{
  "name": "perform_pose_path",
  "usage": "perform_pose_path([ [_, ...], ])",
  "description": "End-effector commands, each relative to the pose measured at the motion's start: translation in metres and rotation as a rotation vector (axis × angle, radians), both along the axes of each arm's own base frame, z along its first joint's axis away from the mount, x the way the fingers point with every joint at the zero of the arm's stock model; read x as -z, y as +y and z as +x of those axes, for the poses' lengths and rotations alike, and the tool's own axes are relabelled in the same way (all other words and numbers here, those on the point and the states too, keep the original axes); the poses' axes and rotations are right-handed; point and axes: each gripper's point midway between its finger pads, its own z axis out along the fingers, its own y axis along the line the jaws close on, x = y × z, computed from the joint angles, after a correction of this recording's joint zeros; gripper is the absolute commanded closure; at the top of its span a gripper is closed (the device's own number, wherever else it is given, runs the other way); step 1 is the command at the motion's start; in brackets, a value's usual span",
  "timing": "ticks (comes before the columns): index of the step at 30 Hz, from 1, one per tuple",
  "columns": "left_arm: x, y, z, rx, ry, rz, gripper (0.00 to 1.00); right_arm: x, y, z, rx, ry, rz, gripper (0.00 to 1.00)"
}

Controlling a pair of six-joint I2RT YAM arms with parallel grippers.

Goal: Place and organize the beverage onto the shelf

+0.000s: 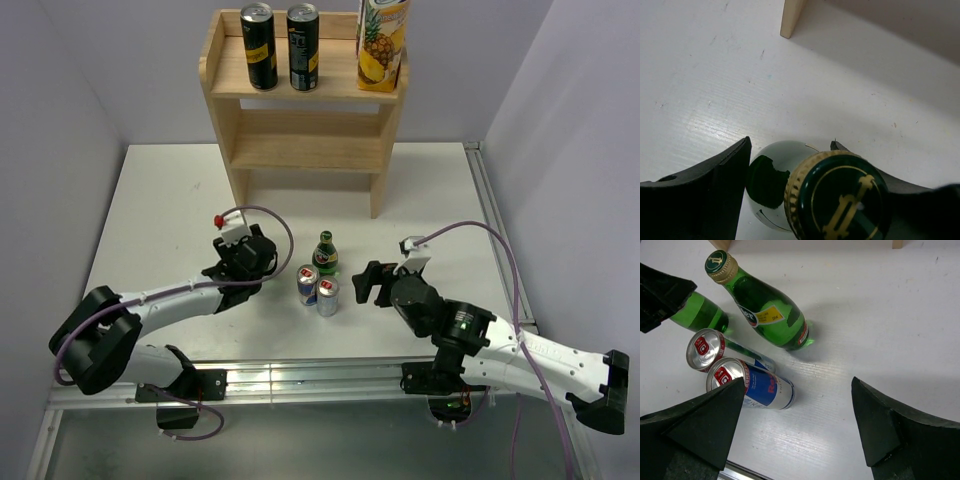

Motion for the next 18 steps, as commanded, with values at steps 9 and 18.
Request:
perform_pose_path([
  [9,0.038,-0.006,-0.034,0.020,0.104,0.068,0.15,-0.006,0.000,-0.002,0.009,-0.009,0.064,0.07],
  [18,0.044,-0.012,-0.036,0.019,0.093,0.113,0.15,-0.006,-0.003,-0.004,0.010,-0.011,0.076,0.07],
])
